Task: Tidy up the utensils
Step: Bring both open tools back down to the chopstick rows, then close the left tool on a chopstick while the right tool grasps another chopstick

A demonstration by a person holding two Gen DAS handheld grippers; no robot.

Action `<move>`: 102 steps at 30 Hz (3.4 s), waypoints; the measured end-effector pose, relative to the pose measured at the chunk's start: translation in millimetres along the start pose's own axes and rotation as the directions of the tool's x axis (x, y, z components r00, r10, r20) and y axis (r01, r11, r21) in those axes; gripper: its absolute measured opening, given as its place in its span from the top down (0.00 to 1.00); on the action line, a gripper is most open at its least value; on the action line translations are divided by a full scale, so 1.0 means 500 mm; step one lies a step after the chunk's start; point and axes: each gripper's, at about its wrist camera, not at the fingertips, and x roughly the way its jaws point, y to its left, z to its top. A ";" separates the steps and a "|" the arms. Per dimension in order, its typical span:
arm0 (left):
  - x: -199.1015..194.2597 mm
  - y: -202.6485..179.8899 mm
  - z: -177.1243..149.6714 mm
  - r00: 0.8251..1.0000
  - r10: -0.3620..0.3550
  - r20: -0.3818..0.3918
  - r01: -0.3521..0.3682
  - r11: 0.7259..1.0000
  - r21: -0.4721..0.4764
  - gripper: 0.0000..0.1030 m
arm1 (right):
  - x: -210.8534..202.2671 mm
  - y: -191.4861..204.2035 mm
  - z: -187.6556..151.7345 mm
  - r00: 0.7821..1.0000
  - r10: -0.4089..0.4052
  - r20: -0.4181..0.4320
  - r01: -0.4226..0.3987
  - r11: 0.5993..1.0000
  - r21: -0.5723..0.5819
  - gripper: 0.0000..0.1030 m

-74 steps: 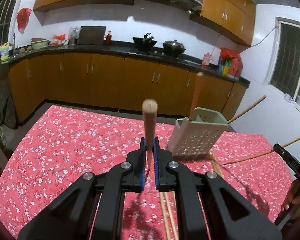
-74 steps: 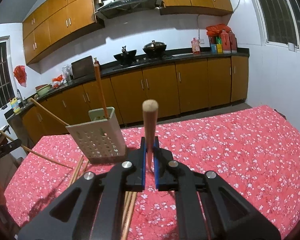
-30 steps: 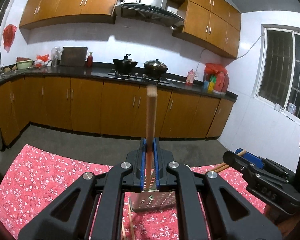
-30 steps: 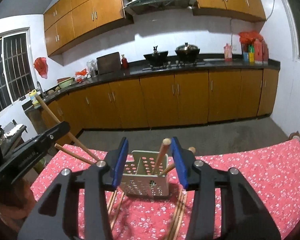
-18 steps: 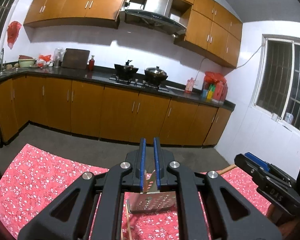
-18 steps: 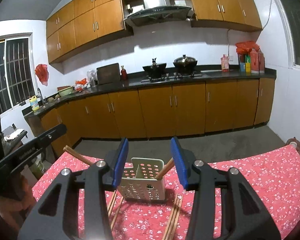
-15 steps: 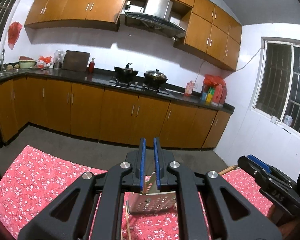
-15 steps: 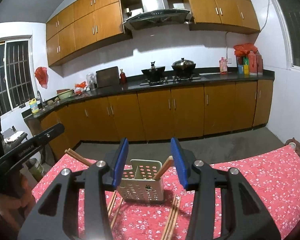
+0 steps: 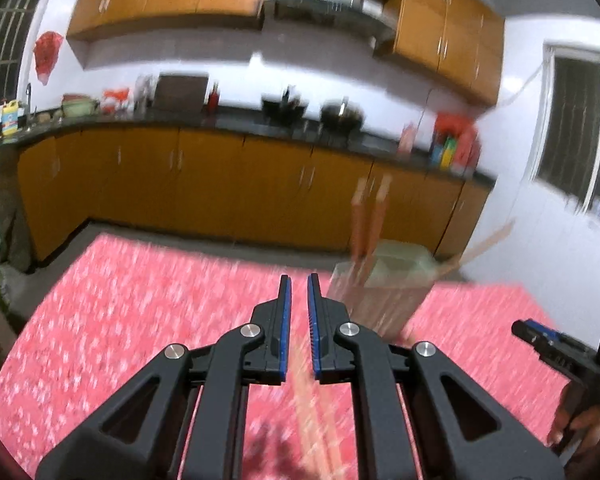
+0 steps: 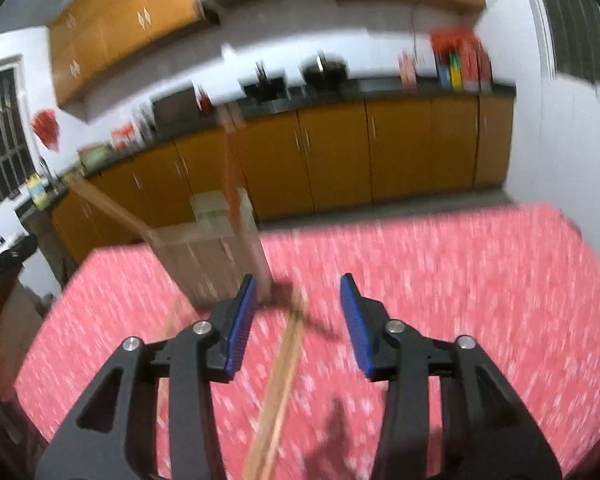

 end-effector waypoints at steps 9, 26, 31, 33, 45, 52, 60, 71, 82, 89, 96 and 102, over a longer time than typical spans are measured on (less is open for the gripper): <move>0.081 0.034 -0.176 0.966 -0.008 -0.259 -0.004 0.999 -0.045 0.91 | 0.094 0.022 -0.151 0.969 0.073 -0.235 -0.068 0.997 0.030 0.86; 0.104 -0.006 -0.252 0.932 -0.076 -0.356 0.066 0.997 -0.039 0.91 | 0.111 -0.003 -0.165 0.970 -0.061 -0.237 0.064 0.998 0.007 0.92; 0.116 -0.017 -0.264 0.921 -0.079 -0.381 0.073 0.997 -0.030 0.91 | 0.109 -0.002 -0.170 0.971 -0.070 -0.229 0.069 0.998 -0.011 0.92; 0.119 -0.020 -0.268 0.918 -0.075 -0.390 0.071 0.997 -0.023 0.91 | 0.109 -0.002 -0.171 0.971 -0.070 -0.227 0.069 0.998 -0.013 0.92; 0.129 -0.044 -0.275 0.918 -0.002 -0.396 0.029 0.998 0.063 0.91 | 0.102 0.008 -0.178 0.972 -0.074 -0.225 0.067 0.997 -0.036 0.91; 0.132 -0.048 -0.275 0.921 0.020 -0.390 0.018 0.996 0.092 0.91 | 0.101 0.011 -0.177 0.971 -0.080 -0.223 0.070 0.996 -0.053 0.91; 0.160 0.013 -0.242 0.917 0.080 -0.391 -0.060 0.996 0.061 0.92 | 0.117 -0.019 -0.153 0.972 -0.106 -0.211 0.101 0.994 -0.032 0.92; 0.170 0.064 -0.222 0.926 0.072 -0.371 -0.074 0.997 0.010 0.92 | 0.133 -0.043 -0.143 0.976 -0.117 -0.186 0.118 0.993 -0.006 0.92; 0.156 0.083 -0.224 0.929 0.029 -0.368 -0.050 0.998 -0.047 0.92 | 0.136 -0.039 -0.145 0.974 -0.128 -0.185 0.127 0.992 -0.018 0.91; 0.156 0.083 -0.223 0.929 0.027 -0.369 -0.049 0.998 -0.051 0.91 | 0.136 -0.038 -0.147 0.974 -0.128 -0.185 0.127 0.992 -0.018 0.91; 0.155 0.084 -0.224 0.929 0.028 -0.368 -0.049 0.998 -0.050 0.91 | 0.137 -0.037 -0.146 0.974 -0.128 -0.185 0.127 0.992 -0.018 0.90; 0.157 0.083 -0.224 0.929 0.025 -0.369 -0.048 0.997 -0.053 0.91 | 0.138 -0.032 -0.147 0.975 -0.125 -0.184 0.122 0.992 -0.025 0.87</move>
